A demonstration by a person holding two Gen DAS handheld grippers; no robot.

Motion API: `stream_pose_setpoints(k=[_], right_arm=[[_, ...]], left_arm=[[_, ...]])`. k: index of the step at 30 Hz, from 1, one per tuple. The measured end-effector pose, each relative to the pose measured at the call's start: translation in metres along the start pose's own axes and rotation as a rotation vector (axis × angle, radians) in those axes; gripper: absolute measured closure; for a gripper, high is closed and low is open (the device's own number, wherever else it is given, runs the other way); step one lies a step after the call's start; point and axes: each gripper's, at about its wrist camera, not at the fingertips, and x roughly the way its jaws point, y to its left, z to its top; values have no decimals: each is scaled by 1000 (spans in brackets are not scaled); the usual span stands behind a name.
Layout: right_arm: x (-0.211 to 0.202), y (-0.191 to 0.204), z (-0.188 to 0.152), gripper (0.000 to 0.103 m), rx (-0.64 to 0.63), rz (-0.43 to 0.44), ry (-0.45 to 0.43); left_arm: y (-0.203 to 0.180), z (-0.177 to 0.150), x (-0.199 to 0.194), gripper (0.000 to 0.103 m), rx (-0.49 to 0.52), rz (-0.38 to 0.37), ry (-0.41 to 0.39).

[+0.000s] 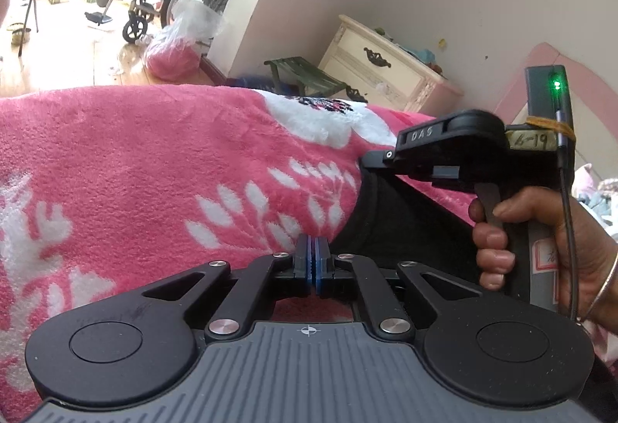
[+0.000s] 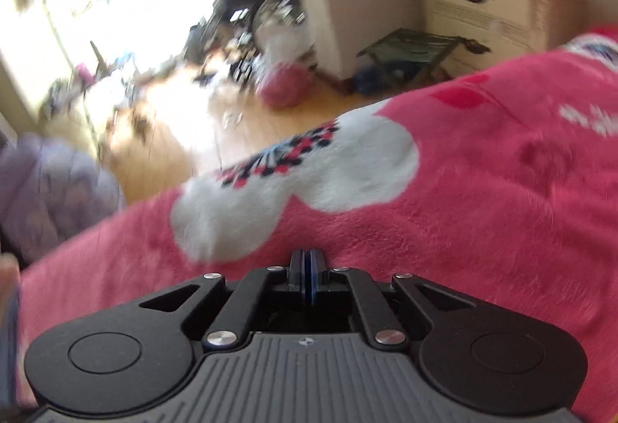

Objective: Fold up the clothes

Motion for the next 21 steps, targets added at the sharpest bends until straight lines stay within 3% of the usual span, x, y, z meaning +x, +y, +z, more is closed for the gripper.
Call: stream_pose_setpoints(k=[1, 4, 5, 9, 11, 13, 17, 21], right_arm=[[-3, -5, 2, 95, 49, 8, -9], [-33, -21, 21, 72, 127, 6, -85], [-45, -26, 29, 70, 144, 1, -115], [-130, -60, 62, 69, 213, 29, -193], [-183, -72, 70, 69, 191, 18, -205], [-243, -75, 70, 69, 129, -17, -218], [-364, -70, 59, 69, 44, -86, -287], [-461, -48, 36, 69, -38, -164, -375]], left_arm=[[-1, 0, 0, 99, 6, 3, -2], [1, 1, 0, 99, 0, -3, -2], [2, 2, -1, 98, -5, -5, -1], [5, 8, -3, 98, -36, 11, -6], [6, 13, -7, 91, -38, 19, -19], [4, 19, -14, 83, -30, 42, -54], [-7, 29, -33, 82, 16, 64, -140], [-34, 34, -44, 80, 103, 8, -154]])
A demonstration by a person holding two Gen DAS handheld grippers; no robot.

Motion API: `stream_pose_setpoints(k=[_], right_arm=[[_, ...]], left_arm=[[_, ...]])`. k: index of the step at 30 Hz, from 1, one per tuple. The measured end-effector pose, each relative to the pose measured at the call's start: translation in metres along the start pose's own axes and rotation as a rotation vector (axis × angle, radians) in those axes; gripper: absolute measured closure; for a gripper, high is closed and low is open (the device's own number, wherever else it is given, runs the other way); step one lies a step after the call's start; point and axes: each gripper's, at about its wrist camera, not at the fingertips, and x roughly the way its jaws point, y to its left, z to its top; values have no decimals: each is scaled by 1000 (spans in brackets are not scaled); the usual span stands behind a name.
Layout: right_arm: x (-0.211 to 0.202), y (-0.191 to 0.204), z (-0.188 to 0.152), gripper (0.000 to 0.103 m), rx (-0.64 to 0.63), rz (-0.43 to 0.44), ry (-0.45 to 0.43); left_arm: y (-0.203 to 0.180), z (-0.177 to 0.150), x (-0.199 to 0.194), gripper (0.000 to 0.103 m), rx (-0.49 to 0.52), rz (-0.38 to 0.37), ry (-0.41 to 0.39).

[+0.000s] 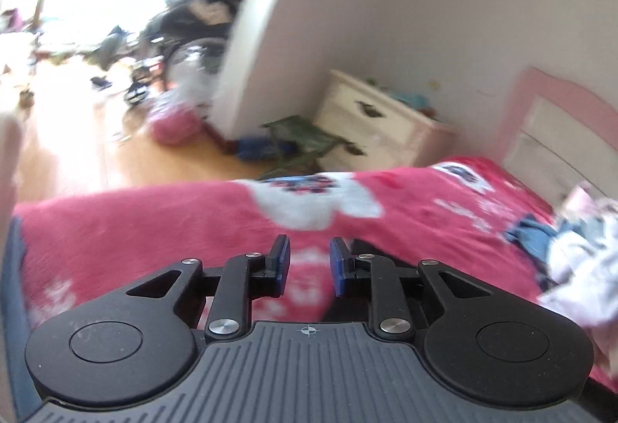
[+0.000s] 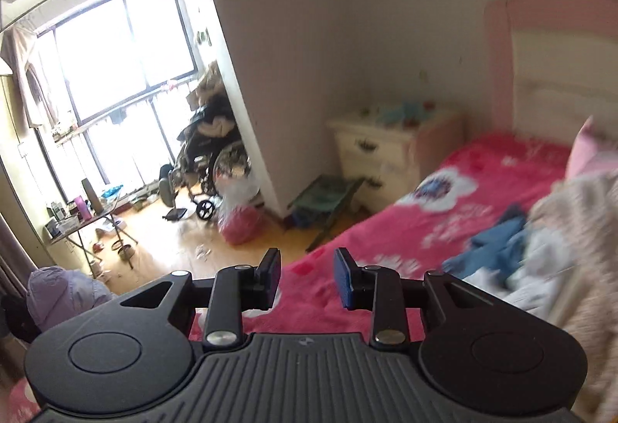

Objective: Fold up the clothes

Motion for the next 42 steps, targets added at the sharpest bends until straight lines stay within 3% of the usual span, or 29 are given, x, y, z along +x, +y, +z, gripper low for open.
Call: stream_pose_setpoints(k=[3, 6, 10, 12, 16, 19, 21, 23, 26, 30, 31, 32, 33, 34, 38, 42], right_arm=[[-27, 4, -16, 69, -61, -79, 58], [-6, -4, -67, 72, -99, -112, 196], [59, -23, -169, 86, -144, -136, 427], [87, -34, -206, 87, -160, -153, 492], [119, -65, -217, 87, -61, -208, 444], [139, -92, -211, 85, 58, -207, 427], [153, -101, -209, 83, 92, -176, 460], [164, -101, -210, 72, 40, -167, 488], [175, -100, -214, 71, -9, -152, 521], [186, -97, -225, 72, -56, -149, 595], [188, -97, -227, 73, -60, -147, 600], [189, -97, -228, 85, -64, -145, 604], [187, -95, -227, 97, -71, -136, 592], [184, -93, -227, 100, -77, -125, 578], [157, -63, -227, 100, -246, -124, 435], [134, -27, -257, 100, -500, -124, 353]], left_arm=[[-31, -1, 4, 73, 101, -91, 76], [-55, -13, 25, 73, 145, -146, 202], [-73, -29, 47, 73, 254, 15, 241], [-70, -27, 49, 73, 255, 60, 259], [-78, -15, 45, 73, 304, 93, 271], [-107, -10, 38, 72, 410, -6, 269], [-135, -12, 39, 72, 431, -127, 312], [-158, -21, 45, 72, 405, -240, 373], [-176, -41, 52, 72, 294, -351, 434], [-182, -65, 58, 72, 182, -446, 498], [-182, -66, 57, 72, 171, -463, 503], [-182, -67, 57, 72, 164, -472, 503], [-181, -67, 58, 72, 156, -481, 504], [-180, -66, 60, 72, 145, -489, 505], [-178, -61, 62, 72, 120, -526, 492], [-182, -60, 69, 69, 121, -538, 479]])
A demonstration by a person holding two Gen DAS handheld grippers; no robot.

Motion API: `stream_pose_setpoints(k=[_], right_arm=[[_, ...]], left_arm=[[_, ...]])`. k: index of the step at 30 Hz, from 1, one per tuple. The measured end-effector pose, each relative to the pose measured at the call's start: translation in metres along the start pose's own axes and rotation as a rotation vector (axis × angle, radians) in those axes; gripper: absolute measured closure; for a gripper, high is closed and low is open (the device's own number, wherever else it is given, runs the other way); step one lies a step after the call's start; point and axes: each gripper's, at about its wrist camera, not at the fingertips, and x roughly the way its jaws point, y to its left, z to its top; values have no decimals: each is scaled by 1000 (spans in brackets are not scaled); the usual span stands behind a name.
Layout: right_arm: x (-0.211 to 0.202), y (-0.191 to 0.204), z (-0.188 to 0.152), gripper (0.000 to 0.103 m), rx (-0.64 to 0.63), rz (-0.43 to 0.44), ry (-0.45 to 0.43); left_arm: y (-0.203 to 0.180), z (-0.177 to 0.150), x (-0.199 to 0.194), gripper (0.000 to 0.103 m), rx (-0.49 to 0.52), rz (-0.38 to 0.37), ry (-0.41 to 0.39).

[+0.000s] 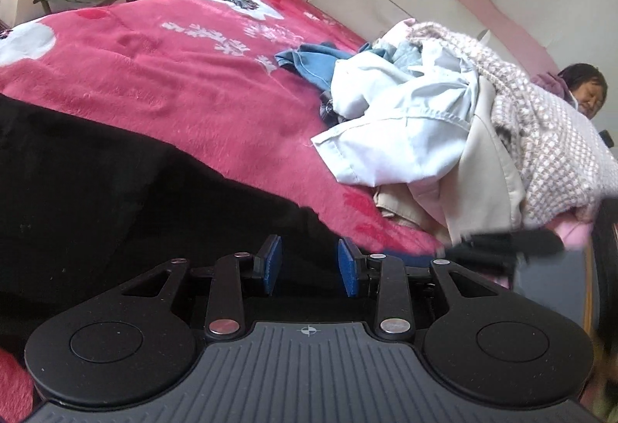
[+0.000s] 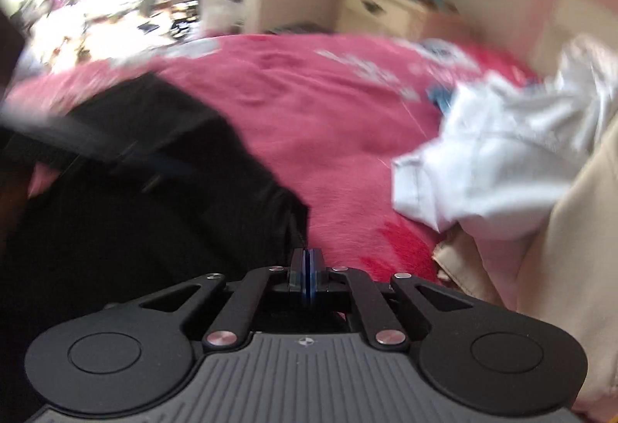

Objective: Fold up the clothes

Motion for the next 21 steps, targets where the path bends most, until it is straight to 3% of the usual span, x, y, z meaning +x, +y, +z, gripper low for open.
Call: stream_pose_setpoints(k=[6, 8, 9, 10, 11, 17, 20, 21], right_arm=[[3, 62, -36, 100, -422, -165, -62], [1, 66, -42, 94, -477, -160, -61], [-2, 63, -41, 84, -465, -145, -59], [-6, 57, -38, 74, -430, -127, -59], [-11, 49, -34, 72, -380, -102, -62], [-27, -38, -1, 69, 172, 116, -100], [-8, -66, 12, 69, 337, 131, -69], [0, -66, 15, 69, 331, 119, -52]], left_arm=[[-5, -4, 21, 69, 8, 54, 11], [-5, -8, 27, 69, 22, 90, 23], [-5, -9, 30, 69, 23, 103, 28], [-4, -10, 31, 69, 25, 105, 26], [-3, -12, 32, 69, 27, 108, 24], [0, -16, 33, 69, 66, 115, 24], [1, -18, 34, 69, 71, 114, 23], [2, -18, 34, 69, 68, 112, 20]])
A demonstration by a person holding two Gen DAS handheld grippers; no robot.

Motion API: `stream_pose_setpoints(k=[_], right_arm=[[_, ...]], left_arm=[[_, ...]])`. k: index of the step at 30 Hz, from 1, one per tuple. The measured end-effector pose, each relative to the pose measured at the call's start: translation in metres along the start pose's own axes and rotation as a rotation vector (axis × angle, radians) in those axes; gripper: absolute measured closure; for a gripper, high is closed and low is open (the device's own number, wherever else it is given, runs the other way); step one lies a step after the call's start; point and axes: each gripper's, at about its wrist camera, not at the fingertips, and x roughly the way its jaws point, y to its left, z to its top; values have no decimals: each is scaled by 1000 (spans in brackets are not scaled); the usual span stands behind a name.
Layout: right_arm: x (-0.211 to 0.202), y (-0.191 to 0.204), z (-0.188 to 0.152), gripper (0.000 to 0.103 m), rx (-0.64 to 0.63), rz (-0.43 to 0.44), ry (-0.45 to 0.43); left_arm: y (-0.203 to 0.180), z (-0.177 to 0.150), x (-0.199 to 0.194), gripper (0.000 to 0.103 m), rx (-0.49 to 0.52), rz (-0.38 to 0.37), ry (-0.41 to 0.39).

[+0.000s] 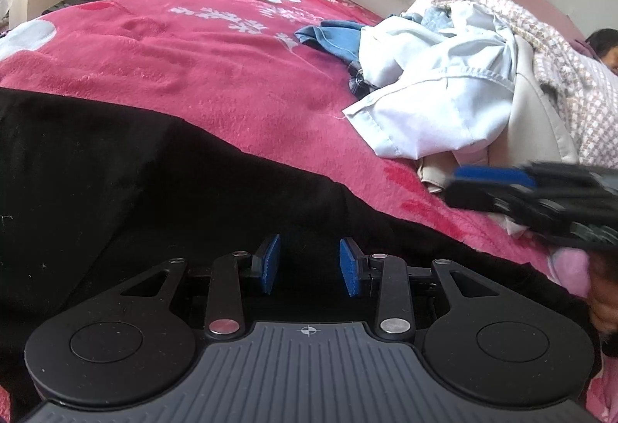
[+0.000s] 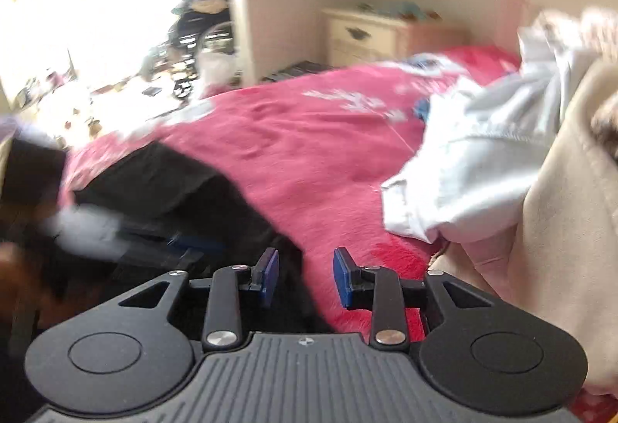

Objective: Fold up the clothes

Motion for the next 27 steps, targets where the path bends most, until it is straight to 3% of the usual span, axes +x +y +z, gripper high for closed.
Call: stream_pose_setpoints(k=[3, 7, 22, 24, 25, 27], right_arm=[[29, 1, 5, 69, -43, -19, 55], [57, 6, -4, 69, -85, 23, 111], [82, 12, -3, 69, -160, 150, 127], [82, 15, -4, 79, -161, 143, 115], [81, 17, -3, 92, -175, 129, 111], [72, 29, -3, 97, -264, 26, 72]], left_arm=[[2, -2, 0, 69, -9, -7, -7], [5, -2, 0, 69, -25, -22, -12], [12, -4, 2, 69, -27, -56, -13], [12, -4, 2, 69, -26, -58, -14], [12, -4, 2, 69, -26, -58, -15], [12, -5, 1, 69, -26, -57, -17]])
